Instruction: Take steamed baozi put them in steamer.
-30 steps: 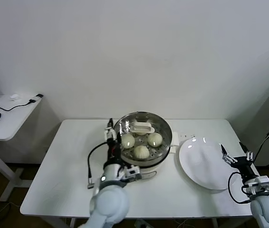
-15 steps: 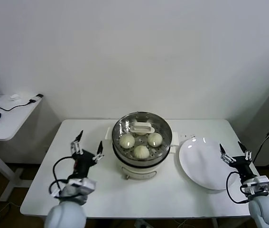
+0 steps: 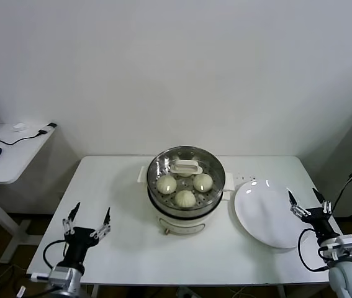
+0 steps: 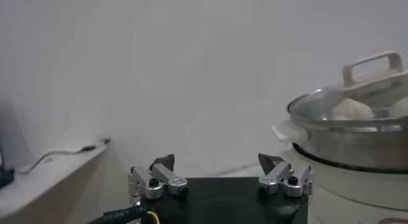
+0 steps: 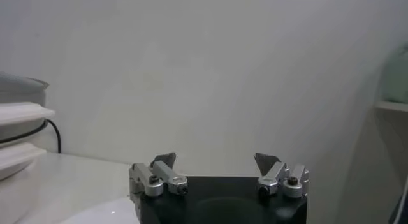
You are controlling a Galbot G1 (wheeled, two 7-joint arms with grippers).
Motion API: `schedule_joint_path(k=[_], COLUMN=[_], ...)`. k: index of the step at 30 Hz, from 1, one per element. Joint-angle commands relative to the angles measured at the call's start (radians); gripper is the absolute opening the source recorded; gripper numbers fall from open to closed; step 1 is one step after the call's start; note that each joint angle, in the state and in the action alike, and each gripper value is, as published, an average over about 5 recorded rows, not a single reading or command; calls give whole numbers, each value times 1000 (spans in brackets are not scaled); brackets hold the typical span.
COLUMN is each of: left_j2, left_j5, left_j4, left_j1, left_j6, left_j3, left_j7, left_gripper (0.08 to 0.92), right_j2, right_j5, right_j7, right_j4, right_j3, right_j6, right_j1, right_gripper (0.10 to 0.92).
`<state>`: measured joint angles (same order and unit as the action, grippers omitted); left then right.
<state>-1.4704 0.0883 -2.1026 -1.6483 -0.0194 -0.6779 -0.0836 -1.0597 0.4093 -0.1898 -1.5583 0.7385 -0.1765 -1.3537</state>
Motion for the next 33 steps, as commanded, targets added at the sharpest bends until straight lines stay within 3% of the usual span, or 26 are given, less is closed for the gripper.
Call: schedule_joint_path(k=[1, 27, 33], left_j2=[-22, -41, -44], left_j5=[-183, -104, -83], left_j4=[29, -10, -13], left_j1=[-86, -88, -101], left_j6=[111, 97, 99], left_j3=[-77, -38, -46], left_j7=[-12, 5, -37], left_gripper=[823, 823, 823], right_j2=[-4, -27, -35], right_j5=[38, 26, 24], right_j7=[-11, -28, -30], right_j4=[-33, -48, -48], right_j3=[24, 28, 31], right_j6=[39, 67, 66], right_j1=[-46, -70, -71], right_gripper=[823, 823, 823])
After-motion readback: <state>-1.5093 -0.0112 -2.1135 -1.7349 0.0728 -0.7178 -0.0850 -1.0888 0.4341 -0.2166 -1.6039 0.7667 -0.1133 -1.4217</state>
